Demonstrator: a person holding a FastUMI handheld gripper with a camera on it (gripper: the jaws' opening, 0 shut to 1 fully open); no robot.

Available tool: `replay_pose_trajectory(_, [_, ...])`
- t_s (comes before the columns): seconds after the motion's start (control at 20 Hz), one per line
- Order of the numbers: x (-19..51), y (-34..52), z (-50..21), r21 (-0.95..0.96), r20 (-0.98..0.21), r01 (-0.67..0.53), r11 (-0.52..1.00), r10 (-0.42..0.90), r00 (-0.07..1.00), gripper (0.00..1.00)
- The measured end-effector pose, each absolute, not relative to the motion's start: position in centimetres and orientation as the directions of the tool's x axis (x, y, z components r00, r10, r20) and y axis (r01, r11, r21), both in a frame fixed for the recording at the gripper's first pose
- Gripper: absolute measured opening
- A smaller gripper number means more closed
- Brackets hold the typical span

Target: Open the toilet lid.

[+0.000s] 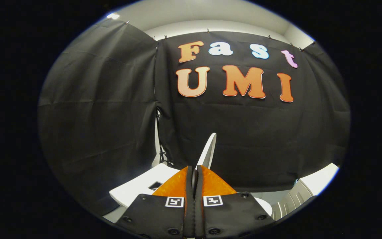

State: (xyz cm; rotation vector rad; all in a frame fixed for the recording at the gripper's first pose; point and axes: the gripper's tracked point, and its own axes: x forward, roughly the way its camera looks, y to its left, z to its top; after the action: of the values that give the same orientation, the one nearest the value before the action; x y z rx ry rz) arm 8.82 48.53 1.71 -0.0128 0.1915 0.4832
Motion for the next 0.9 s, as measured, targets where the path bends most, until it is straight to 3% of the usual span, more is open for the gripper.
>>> replay_pose_trajectory(0.9, [5.3,62.3,0.3,-0.043,-0.200,-0.582,0.812,0.564,0.801,0.08])
